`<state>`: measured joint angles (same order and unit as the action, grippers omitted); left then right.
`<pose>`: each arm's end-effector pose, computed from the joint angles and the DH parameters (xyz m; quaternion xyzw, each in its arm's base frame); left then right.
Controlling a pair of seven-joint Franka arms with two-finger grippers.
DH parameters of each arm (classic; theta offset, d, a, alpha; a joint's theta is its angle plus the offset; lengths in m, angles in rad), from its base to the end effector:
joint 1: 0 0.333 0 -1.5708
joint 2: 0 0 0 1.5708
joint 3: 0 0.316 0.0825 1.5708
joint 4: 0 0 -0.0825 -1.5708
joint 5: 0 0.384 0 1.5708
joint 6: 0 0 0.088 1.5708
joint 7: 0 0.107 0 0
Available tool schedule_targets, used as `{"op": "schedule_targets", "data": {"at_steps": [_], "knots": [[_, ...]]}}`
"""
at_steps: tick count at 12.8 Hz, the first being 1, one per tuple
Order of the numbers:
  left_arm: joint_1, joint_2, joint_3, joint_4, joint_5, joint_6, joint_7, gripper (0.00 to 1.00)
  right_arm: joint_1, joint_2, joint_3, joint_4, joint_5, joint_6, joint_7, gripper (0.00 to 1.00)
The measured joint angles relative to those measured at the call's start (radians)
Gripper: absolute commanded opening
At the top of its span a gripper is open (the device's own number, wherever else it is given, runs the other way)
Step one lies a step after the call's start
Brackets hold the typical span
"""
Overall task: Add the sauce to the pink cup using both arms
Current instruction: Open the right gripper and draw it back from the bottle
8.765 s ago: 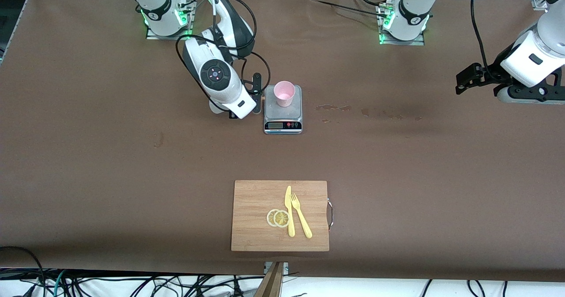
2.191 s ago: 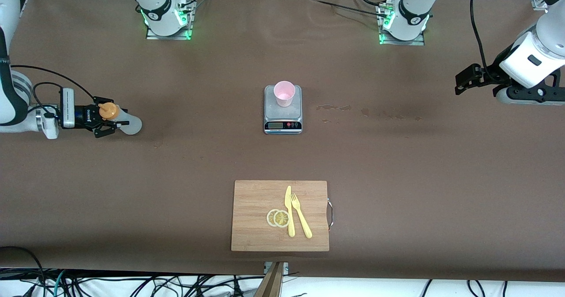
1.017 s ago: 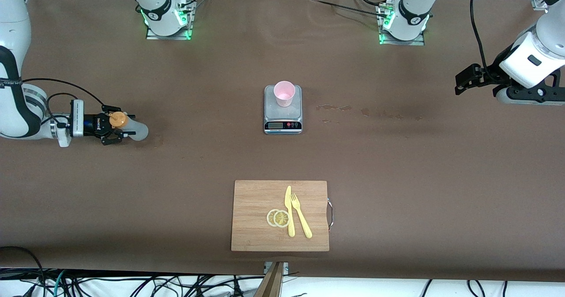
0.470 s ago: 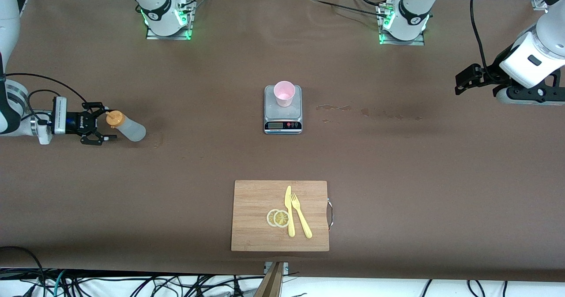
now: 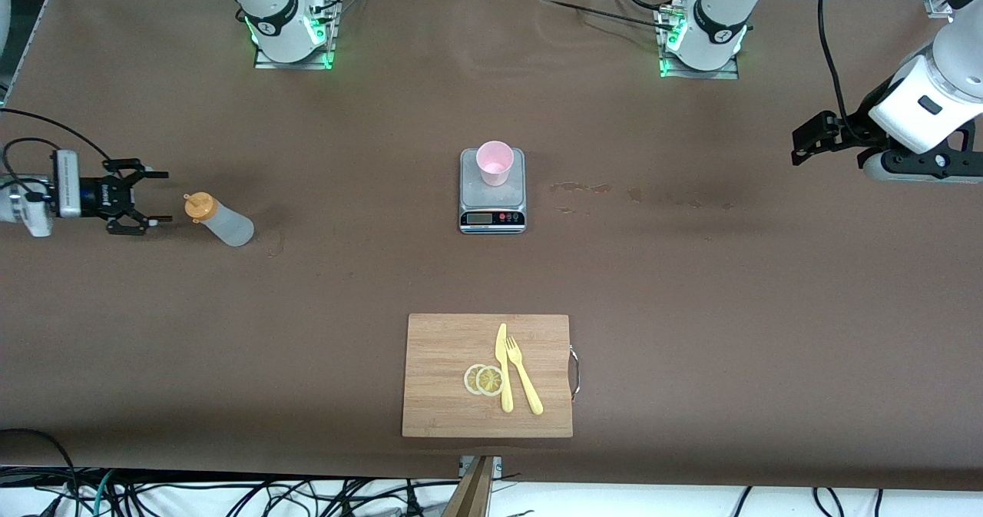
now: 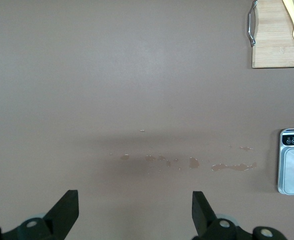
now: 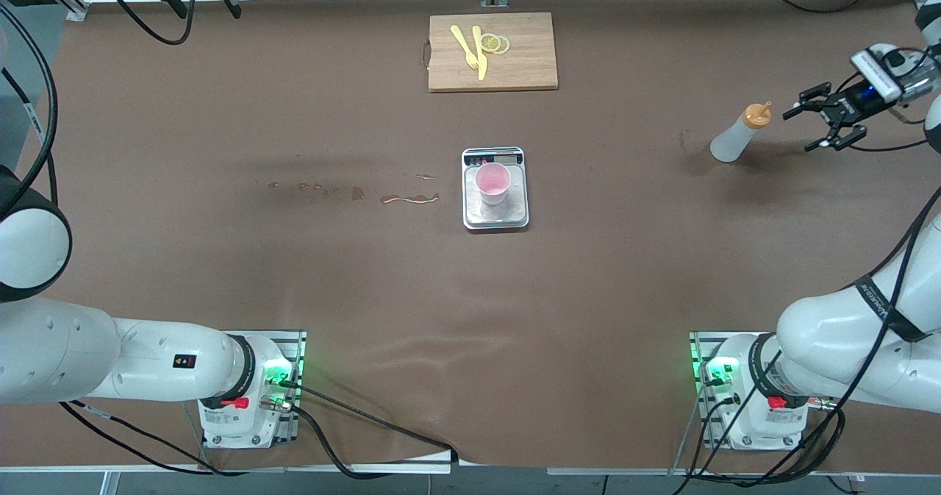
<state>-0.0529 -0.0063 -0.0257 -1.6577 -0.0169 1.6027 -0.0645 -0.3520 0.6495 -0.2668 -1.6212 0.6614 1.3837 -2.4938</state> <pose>0.5507 -0.0452 0.5897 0.9996 -0.0066 -0.0249 0.0066 0.5336 -0.2687 0.2338 -0.5935 -0.6595 -0.2291 0.4005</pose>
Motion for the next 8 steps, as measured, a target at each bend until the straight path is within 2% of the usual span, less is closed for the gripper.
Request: {"op": "schedule_targets", "data": {"at_steps": [3, 8], "knots": [[0.0, 0.0, 0.0, 0.0, 0.0, 0.0, 0.0, 1.0, 0.002, -0.116, 0.009, 0.026, -0.081, -0.006, 0.159, 1.0], [0.0, 0.0, 0.0, 0.0, 0.0, 0.0, 0.0, 1.0, 0.01, -0.32, 0.104, 0.026, -0.197, 0.001, 0.511, 1.0]]}}
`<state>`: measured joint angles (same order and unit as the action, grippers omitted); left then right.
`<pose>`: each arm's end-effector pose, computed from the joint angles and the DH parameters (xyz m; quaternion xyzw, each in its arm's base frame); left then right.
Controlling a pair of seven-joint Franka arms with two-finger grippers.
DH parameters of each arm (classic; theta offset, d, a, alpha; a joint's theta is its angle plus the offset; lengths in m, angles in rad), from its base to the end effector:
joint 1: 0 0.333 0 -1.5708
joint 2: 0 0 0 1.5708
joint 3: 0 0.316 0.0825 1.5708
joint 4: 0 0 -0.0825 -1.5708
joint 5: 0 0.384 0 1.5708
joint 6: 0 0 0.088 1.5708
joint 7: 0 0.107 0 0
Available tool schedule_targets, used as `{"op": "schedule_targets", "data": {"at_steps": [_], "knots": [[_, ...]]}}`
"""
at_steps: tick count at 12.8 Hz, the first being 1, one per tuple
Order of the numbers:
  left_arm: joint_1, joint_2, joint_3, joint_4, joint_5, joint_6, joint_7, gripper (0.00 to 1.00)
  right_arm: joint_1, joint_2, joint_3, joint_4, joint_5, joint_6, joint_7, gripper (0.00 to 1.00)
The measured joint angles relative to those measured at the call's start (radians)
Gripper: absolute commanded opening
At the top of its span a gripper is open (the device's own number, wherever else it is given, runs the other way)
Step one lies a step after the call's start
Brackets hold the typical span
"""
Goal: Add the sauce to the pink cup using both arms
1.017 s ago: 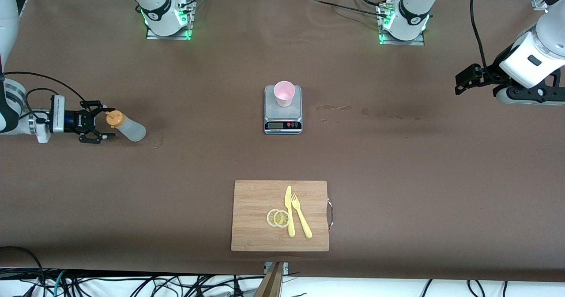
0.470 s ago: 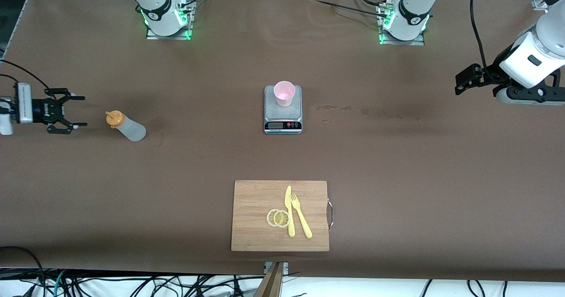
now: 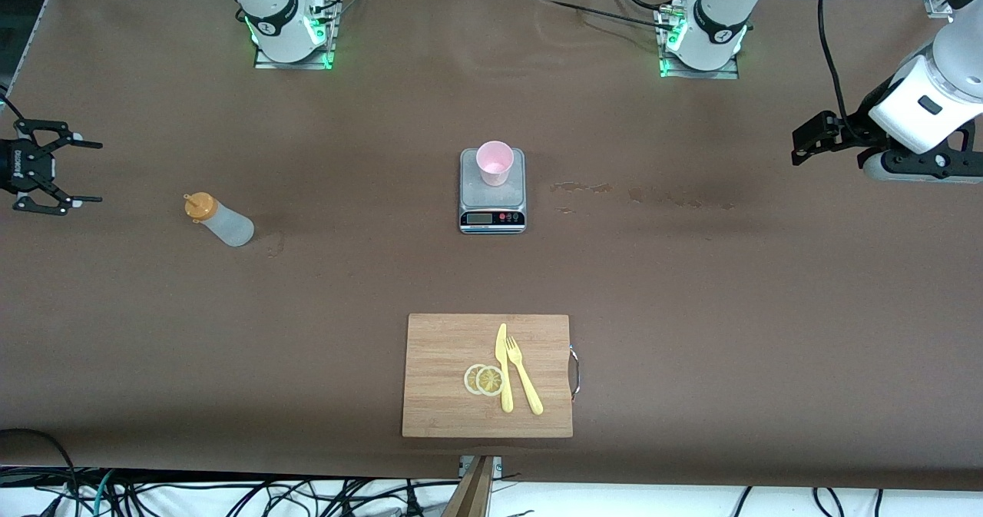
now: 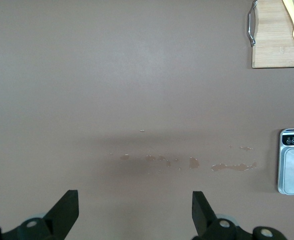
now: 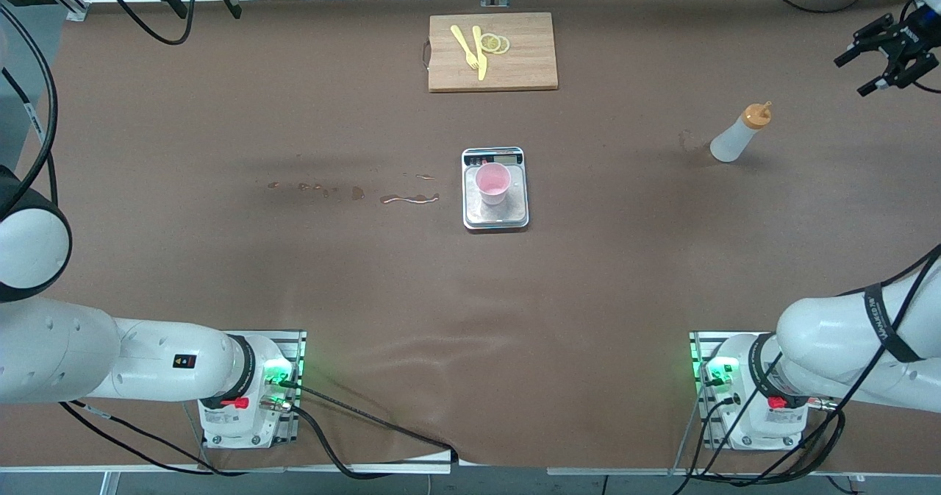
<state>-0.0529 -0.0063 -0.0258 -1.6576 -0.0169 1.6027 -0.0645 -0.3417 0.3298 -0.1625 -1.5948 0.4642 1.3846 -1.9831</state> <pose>0.5507 -0.0452 0.5897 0.9996 -0.0066 -0.0248 0.0066 0.5505 -0.2302 0.4241 -0.7121 -0.6204 -0.1098 0.3097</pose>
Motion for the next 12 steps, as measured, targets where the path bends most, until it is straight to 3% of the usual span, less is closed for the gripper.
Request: {"op": "schedule_targets", "data": {"at_steps": [8, 12], "knots": [[0.0, 0.0, 0.001, 0.001, 0.0, 0.0, 0.0, 1.0, 0.164, -0.199, 0.057, -0.001, -0.251, 0.141, 0.612, 1.0], [0.0, 0.0, 0.001, 0.001, 0.0, 0.0, 0.0, 1.0, 0.224, -0.23, 0.071, -0.003, -0.298, 0.238, 0.987, 1.0]]}}
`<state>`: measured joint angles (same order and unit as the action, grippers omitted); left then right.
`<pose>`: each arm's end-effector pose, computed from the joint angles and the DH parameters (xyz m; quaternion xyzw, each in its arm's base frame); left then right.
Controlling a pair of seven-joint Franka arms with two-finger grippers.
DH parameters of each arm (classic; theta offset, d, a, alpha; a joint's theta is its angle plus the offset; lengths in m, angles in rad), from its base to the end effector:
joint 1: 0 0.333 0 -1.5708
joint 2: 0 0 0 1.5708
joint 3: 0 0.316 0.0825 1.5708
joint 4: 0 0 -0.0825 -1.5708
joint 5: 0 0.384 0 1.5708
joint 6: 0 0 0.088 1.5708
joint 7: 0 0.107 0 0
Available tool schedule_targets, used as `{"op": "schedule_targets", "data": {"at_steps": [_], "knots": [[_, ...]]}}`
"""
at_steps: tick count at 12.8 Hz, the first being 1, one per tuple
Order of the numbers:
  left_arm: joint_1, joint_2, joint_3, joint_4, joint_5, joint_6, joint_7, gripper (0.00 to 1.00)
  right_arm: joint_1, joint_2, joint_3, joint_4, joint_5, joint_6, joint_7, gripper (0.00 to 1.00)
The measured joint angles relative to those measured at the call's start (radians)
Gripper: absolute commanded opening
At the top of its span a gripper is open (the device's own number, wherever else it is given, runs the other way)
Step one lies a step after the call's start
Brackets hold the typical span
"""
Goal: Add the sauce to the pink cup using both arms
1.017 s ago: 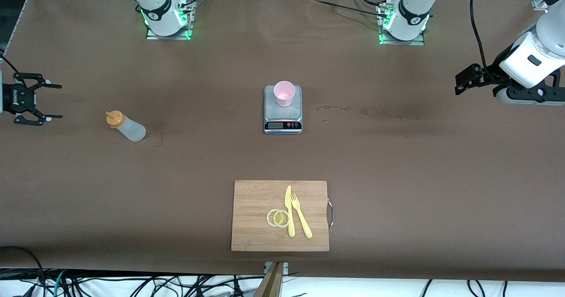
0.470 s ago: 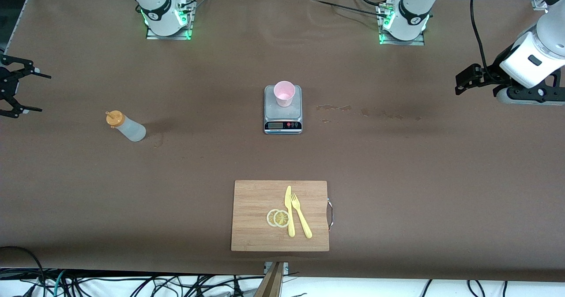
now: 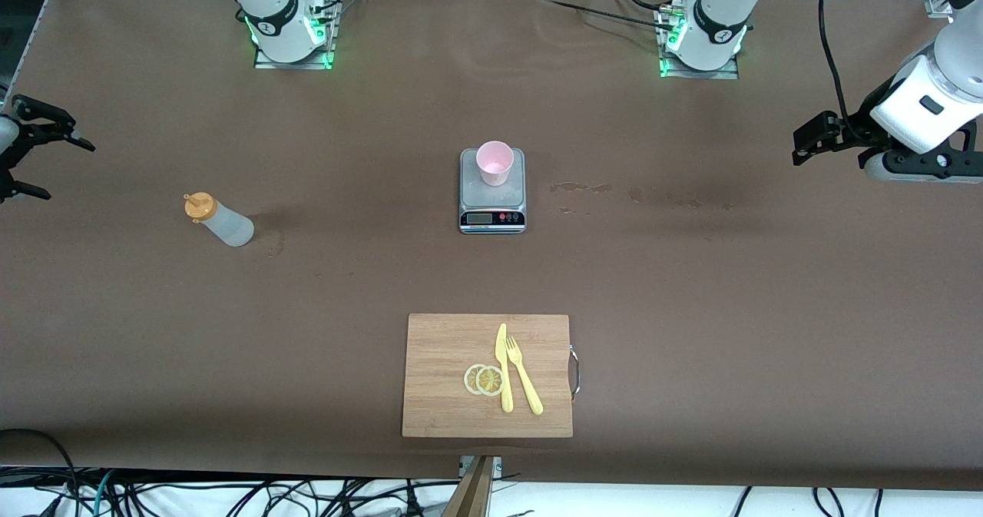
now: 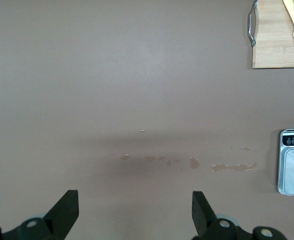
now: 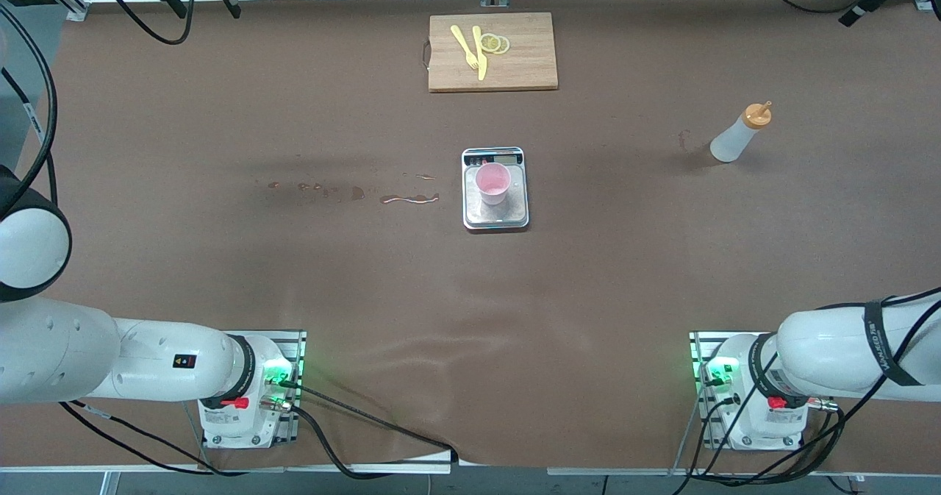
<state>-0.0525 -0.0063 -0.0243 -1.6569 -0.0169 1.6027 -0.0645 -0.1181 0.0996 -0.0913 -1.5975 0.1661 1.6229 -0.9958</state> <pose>0.5509 -0.0442 0.5901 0.9997 -0.0057 -0.0245 0.0066 0.5760 -0.1027 0.5609 -0.9230 -0.3749 -0.0140 0.0852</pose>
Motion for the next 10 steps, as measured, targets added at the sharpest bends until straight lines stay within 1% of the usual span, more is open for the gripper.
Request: {"op": "schedule_targets", "data": {"at_steps": [1, 3, 6, 8, 10], "knots": [[0.0, 0.0, 0.0, 0.0, 0.0, 0.0, 0.0, 1.0, 0.014, -0.005, 0.006, -0.002, -0.01, 0.026, 0.091, 1.0], [0.0, 0.0, 0.0, 0.0, 0.0, 0.0, 0.0, 1.0, 0.026, -0.016, 0.032, -0.002, -0.064, 0.052, 0.248, 1.0], [0.0, 0.0, 0.0, 0.0, 0.0, 0.0, 0.0, 1.0, 0.035, -0.053, 0.08, -0.002, -0.142, 0.053, 0.479, 1.0], [0.0, 0.0, 0.0, 0.0, 0.0, 0.0, 0.0, 1.0, 0.053, -0.075, 0.089, -0.002, -0.171, 0.045, 0.6, 1.0], [0.0, 0.0, 0.0, 0.0, 0.0, 0.0, 0.0, 1.0, 0.06, -0.085, 0.095, -0.002, -0.174, 0.036, 0.676, 1.0]]}}
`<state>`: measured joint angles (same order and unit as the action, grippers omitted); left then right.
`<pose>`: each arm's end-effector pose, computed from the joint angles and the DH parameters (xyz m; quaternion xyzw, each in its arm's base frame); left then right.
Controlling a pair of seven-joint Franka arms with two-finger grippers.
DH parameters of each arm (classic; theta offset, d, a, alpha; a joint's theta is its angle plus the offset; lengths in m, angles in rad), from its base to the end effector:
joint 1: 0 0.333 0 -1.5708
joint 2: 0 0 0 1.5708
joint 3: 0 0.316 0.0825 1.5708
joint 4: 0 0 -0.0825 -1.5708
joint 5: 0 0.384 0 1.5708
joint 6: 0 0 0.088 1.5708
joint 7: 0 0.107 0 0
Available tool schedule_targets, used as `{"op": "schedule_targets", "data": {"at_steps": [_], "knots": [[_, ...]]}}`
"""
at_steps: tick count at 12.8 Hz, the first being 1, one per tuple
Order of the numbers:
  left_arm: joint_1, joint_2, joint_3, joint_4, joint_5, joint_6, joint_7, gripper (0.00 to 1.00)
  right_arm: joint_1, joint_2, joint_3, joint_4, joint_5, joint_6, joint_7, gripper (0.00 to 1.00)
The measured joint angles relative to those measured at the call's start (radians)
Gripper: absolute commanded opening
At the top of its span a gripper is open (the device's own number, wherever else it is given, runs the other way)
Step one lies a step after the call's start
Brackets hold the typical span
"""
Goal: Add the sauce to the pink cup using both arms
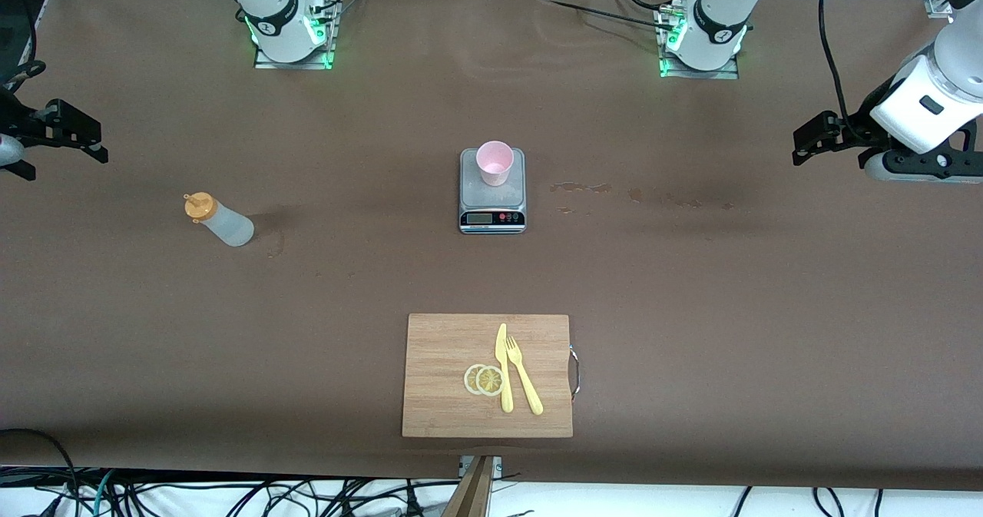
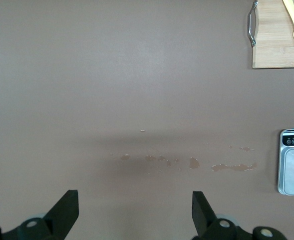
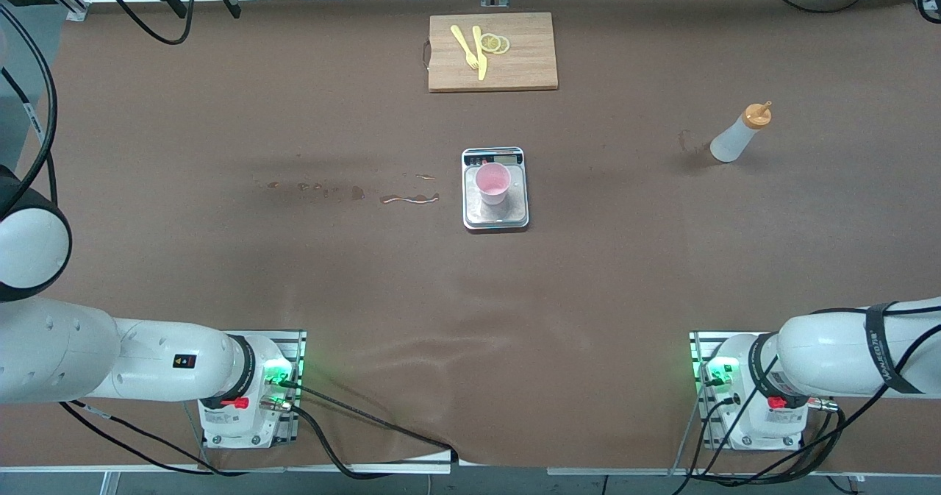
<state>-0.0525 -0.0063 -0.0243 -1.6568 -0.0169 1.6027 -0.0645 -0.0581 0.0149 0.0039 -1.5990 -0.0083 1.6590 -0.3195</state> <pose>0.5509 -0.0442 0.5901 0.9997 -0.0057 -0.0244 0.0066 0.5663 -0.0316 0.6107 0.9909 0.1325 0.0214 0.0082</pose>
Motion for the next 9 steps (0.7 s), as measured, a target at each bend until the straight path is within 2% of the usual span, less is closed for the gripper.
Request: {"op": "schedule_targets", "data": {"at_steps": [9], "knots": [[0.0, 0.0, 0.0, 0.0, 0.0, 0.0, 0.0, 1.0, 0.032, -0.019, -0.006, 0.001, 0.001, -0.043, 0.111, 1.0]]}}
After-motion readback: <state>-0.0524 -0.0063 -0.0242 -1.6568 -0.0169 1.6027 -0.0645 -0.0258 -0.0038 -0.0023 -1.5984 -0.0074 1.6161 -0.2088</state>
